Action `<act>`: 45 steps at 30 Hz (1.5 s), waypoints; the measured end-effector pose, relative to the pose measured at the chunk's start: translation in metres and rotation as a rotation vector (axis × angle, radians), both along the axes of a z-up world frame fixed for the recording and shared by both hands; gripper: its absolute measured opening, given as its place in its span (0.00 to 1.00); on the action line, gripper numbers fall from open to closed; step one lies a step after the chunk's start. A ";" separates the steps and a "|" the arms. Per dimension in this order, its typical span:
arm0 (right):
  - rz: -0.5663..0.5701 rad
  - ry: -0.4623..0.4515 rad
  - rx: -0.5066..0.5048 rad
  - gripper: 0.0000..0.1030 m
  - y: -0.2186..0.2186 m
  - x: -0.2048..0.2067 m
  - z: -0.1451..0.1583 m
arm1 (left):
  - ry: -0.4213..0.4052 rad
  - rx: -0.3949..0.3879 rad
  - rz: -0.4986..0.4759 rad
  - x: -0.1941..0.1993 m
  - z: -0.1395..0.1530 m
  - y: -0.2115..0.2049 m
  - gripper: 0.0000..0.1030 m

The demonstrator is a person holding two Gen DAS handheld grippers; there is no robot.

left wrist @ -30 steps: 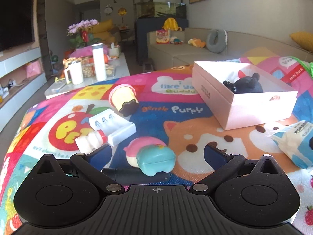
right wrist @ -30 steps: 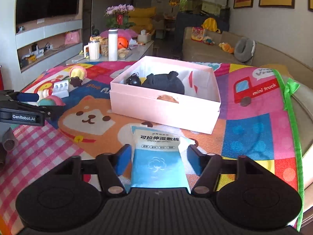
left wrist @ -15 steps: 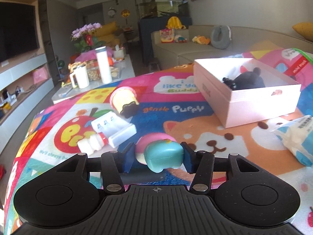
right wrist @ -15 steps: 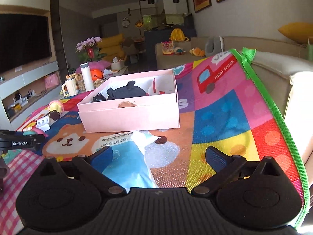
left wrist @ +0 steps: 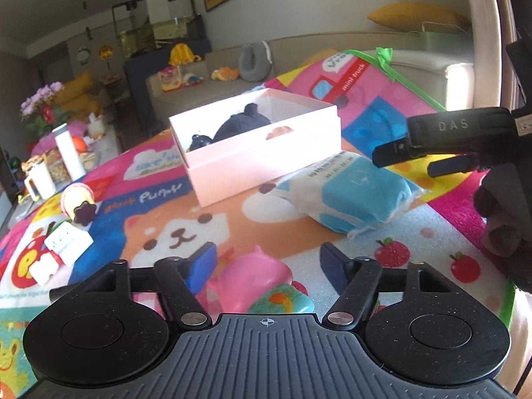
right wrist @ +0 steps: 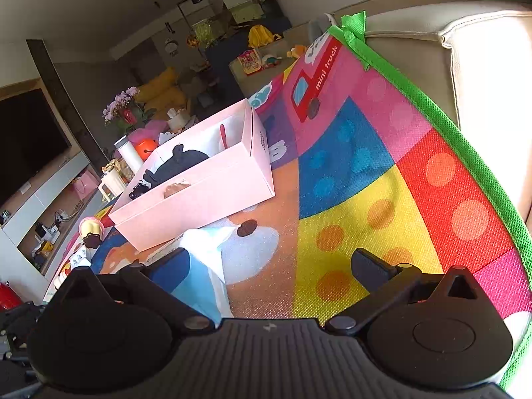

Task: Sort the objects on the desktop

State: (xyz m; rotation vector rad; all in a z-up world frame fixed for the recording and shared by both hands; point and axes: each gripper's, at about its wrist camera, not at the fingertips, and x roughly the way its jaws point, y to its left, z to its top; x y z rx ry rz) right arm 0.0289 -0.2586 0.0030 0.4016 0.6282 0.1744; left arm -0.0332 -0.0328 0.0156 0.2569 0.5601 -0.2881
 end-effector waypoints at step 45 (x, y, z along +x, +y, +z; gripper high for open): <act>0.249 0.008 -0.235 1.00 0.043 -0.039 0.017 | 0.098 -0.121 0.261 0.024 -0.012 0.055 0.99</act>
